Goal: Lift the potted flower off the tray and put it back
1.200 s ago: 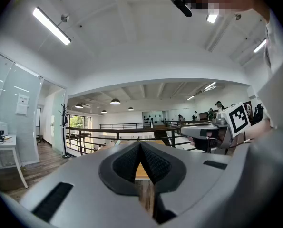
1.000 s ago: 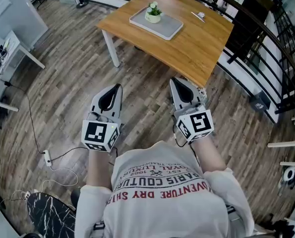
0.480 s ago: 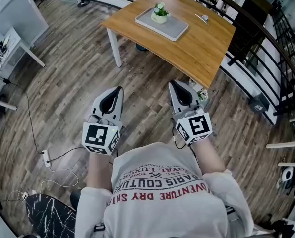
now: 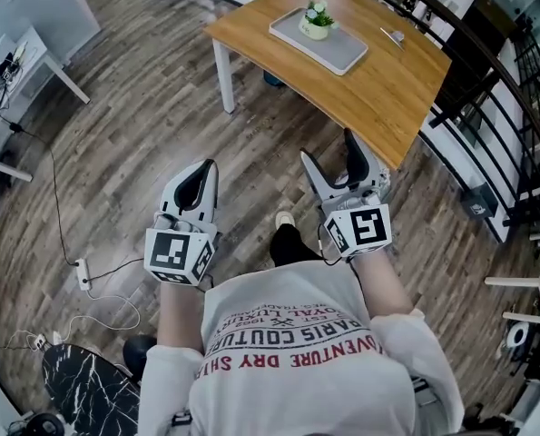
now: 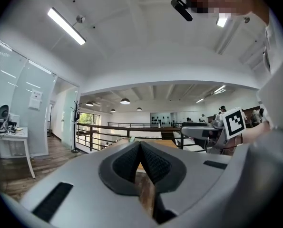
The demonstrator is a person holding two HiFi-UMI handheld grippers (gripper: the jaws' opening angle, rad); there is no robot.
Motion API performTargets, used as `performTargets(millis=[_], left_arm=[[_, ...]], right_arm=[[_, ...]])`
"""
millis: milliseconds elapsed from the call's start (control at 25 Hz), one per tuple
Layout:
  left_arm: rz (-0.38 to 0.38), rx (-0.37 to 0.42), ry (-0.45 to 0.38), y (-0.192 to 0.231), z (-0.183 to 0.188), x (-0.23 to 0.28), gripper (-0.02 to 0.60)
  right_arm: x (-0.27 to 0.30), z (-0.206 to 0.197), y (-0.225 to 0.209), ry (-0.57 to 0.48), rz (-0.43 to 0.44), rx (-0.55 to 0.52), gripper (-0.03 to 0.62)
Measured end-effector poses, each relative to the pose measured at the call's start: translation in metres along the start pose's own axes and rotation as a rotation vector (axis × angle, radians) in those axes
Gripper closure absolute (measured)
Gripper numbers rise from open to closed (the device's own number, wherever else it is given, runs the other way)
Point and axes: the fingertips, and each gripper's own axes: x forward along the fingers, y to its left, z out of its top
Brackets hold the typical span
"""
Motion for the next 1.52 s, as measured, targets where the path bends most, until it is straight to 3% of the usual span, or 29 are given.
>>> performTargets(millis=[160,360,600,800,1240,1520], left_arm=[[0.029,0.009,0.014,0.016,-0.008,0.022,0.569],[0.058,0.017,0.035,0.036,-0.011,0.083,0.569],[0.064,0.005,0.054,0.065,-0.003,0.196,0.569],[0.055,0.004,0.051,0.081,0.006,0.3,0.569],[-0.117,0.017,0.08,0.081,0.012,0.463,0.569],[-0.307,0.031,0.086,0.087,0.006,0.537,0.569]], right_arm=[[0.03,-0.017,-0.011,0.013,0.032,0.031,0.24],[0.09,-0.04,-0.053,0.031,0.071,0.069,0.24],[0.176,-0.059,-0.13,0.057,0.083,0.103,0.24],[0.233,-0.071,-0.192,0.068,0.089,0.069,0.24],[0.296,-0.108,-0.296,0.172,-0.02,0.099,0.24],[0.325,-0.141,-0.324,0.264,-0.136,0.121,0.237]])
